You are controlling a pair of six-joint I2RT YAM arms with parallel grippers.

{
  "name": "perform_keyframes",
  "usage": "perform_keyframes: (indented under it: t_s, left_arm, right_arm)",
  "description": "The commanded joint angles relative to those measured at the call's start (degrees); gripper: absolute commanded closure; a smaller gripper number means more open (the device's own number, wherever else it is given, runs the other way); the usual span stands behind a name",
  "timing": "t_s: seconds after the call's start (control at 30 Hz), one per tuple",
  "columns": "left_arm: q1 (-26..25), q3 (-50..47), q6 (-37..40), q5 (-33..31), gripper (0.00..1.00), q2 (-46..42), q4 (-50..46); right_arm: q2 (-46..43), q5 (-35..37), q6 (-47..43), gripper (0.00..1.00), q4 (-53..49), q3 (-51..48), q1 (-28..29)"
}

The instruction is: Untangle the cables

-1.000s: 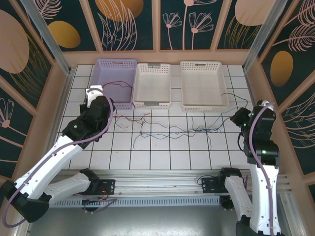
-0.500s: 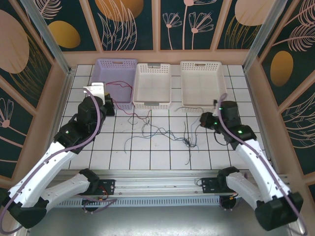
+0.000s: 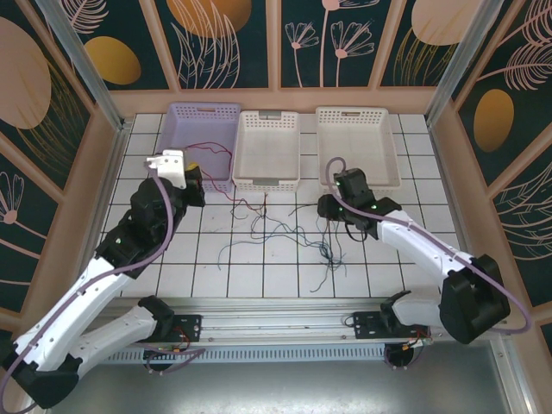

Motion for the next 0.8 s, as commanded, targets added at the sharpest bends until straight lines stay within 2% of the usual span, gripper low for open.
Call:
perform_keyframes:
  t_s: [0.0,0.1,0.2,0.4,0.5,0.6,0.7,0.77]
  left_arm:
    - [0.3,-3.0,1.5,2.0,1.0,-3.0,6.4]
    - [0.3,-5.9,1.4,3.9,1.0,-5.0,9.0]
    - [0.3,-8.0,1.3,4.6,1.0,-6.6,10.8]
    - [0.3,-9.4,1.1,5.5,1.0,-6.9,10.9]
    - [0.3,-9.4,0.9,6.2,1.0,-6.7,10.5]
    - [0.3,-9.6,0.9,6.3,1.0,-6.5,10.4]
    - [0.3,-9.5,1.0,6.5,1.0,-6.3,10.7]
    - [0.3,-9.5,1.0,7.1,1.0,-6.1,10.8]
  right_arm:
    - [1.7,3.5,-2.2,0.54,2.7,3.9,2.6]
    - [3.1,5.4,-3.7,0.51,2.9,5.7,6.1]
    - [3.5,11.8,-4.2,0.5,2.8,6.5,9.4]
    - [2.2,14.2,-2.2,0.48,-1.1,6.2,9.2]
    - [1.4,16.4,1.0,0.45,-6.1,5.0,9.2]
    - [1.0,11.8,2.2,0.44,-7.5,2.6,9.5]
    - [0.9,5.7,2.2,0.43,-4.1,-0.6,11.1]
    - [1.0,5.0,1.2,0.42,0.2,-2.3,13.9]
